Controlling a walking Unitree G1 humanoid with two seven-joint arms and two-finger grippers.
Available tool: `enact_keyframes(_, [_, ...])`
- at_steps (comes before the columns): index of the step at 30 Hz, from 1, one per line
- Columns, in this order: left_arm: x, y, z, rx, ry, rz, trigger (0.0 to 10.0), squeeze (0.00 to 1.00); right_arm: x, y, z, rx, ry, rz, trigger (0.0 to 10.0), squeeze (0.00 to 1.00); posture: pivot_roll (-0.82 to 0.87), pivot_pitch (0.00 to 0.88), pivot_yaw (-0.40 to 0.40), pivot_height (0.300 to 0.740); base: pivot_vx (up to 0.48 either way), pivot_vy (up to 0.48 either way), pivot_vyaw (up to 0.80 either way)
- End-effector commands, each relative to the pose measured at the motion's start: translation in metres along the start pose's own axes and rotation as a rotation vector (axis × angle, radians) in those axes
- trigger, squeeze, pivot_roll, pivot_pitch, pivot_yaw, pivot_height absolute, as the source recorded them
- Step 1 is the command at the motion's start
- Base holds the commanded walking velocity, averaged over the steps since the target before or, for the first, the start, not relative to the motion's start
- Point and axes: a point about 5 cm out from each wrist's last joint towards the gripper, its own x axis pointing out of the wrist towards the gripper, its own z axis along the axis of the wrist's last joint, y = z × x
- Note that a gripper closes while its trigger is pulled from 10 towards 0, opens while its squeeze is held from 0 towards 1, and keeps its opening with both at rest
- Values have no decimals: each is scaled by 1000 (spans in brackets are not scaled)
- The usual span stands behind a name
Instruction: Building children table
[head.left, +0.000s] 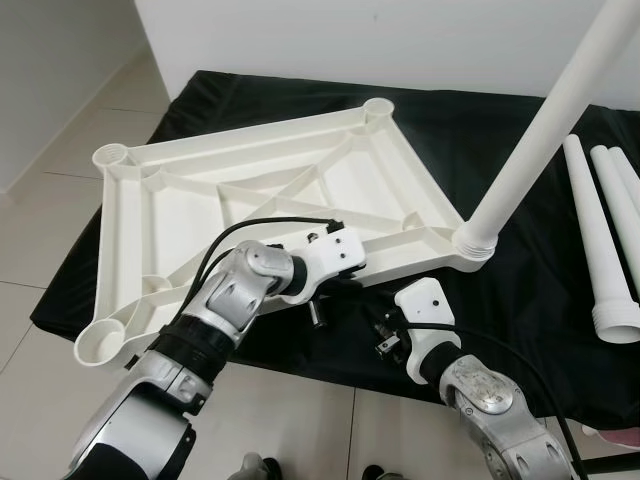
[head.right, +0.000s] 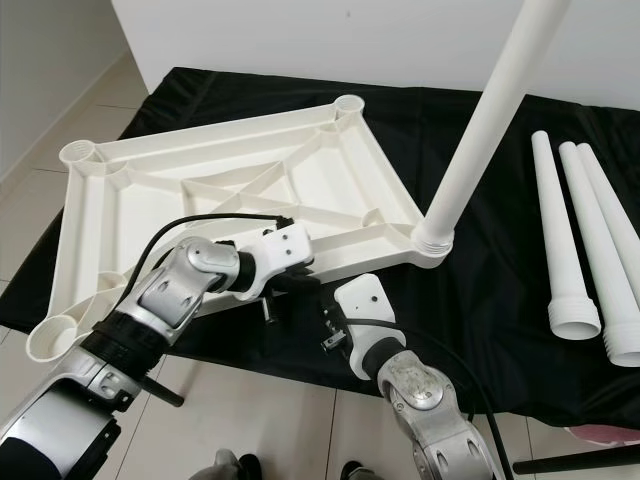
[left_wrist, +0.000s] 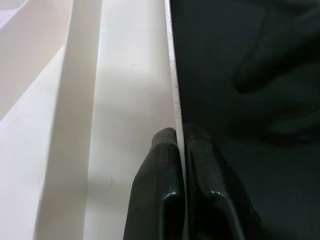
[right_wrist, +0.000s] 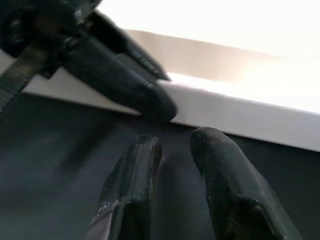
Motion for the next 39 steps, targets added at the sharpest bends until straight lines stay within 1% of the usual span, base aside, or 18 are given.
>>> enact_keyframes(1, [2, 10, 40, 133, -158, 127, 0, 0, 1, -7, 0, 2, 0, -65, 10000, 0, -37, 166, 65, 740, 0, 0, 0])
enact_keyframes(2, [8, 11, 48, 140, -172, 136, 0, 0, 3, -16, 5, 19, -23, -142, 10000, 0, -38, 166, 66, 740, 0, 0, 0])
enact_keyframes(3, [8, 11, 48, 140, -172, 136, 0, 0, 3, -16, 5, 19, -23, -142, 10000, 0, -38, 166, 66, 740, 0, 0, 0])
enact_keyframes(4, [14, 13, 57, 150, -194, 152, 0, 0, 5, -28, 12, 12, -60, -232, 10000, 0, -41, 167, 71, 740, 0, 0, 0])
enact_keyframes(7, [20, 15, 69, 173, -239, 180, 0, 0, 5, -43, 21, 17, -112, -349, 10000, 0, -43, 165, 73, 740, 0, 0, 0])
enact_keyframes(10, [24, 12, 71, 209, -240, 164, 0, 0, 5, -47, 22, 26, -119, -381, 10000, 0, -45, 164, 75, 740, 0, 0, 0])
enact_keyframes(11, [26, 9, 67, 228, -221, 160, 10000, 0, 6, -47, 22, 29, -117, -379, 10000, 0, -42, 163, 75, 740, 0, 0, 0])
enact_keyframes(15, [27, 7, 63, 240, -207, 156, 10000, 0, 7, -47, 22, 31, -115, -375, 10000, 0, -42, 163, 75, 740, 0, 0, 0])
enact_keyframes(16, [27, 5, 60, 206, -214, 153, 10000, 1000, 9, -45, 23, 34, -117, -361, 10000, 0, -37, 163, 70, 740, 0, 0, 0])
enact_keyframes(20, [27, 5, 58, 162, -242, 164, 10000, 1000, 15, -39, 24, 39, -118, -329, 10000, 0, -28, 162, 63, 740, 0, 0, 0])
enact_keyframes(21, [26, 5, 58, 155, -258, 168, 10000, 0, 17, -37, 24, 38, -116, -318, 10000, 0, -24, 161, 60, 740, 0, 0, 0])
enact_keyframes(29, [17, 13, 48, 152, -250, 205, 10000, 0, 22, -35, 24, 40, -113, -299, 10000, 0, -17, 159, 53, 740, 0, 0, 0])
enact_keyframes(32, [7, 20, 40, 142, -229, 224, 10000, 0, 21, -35, 23, 36, -106, -302, 10000, 0, -18, 159, 55, 740, 0, 0, 0])
enact_keyframes(33, [-4, 27, 28, 126, -191, 265, 10000, 0, 17, -37, 19, 31, -88, -312, 10000, 0, -26, 161, 59, 740, 0, 0, 0])
enact_keyframes(35, [-4, 27, 28, 126, -191, 265, 10000, 0, 17, -37, 19, 31, -88, -312, 10000, 0, -26, 161, 59, 740, 0, 0, 0])
enact_keyframes(36, [-16, 34, 17, 112, -156, 302, 10000, 0, 14, -38, 15, 29, -71, -323, 10000, 0, -29, 162, 62, 740, 0, 0, 0])
enact_keyframes(37, [-34, 39, 2, 96, -116, 320, 10000, 1000, 8, -40, 10, 27, -51, -339, 10000, 0, -33, 164, 61, 740, 0, 0, 0])
enact_keyframes(39, [-34, 39, 2, 96, -116, 320, 10000, 1000, 8, -40, 10, 27, -51, -339, 10000, 0, -33, 164, 61, 740, 0, 0, 0])
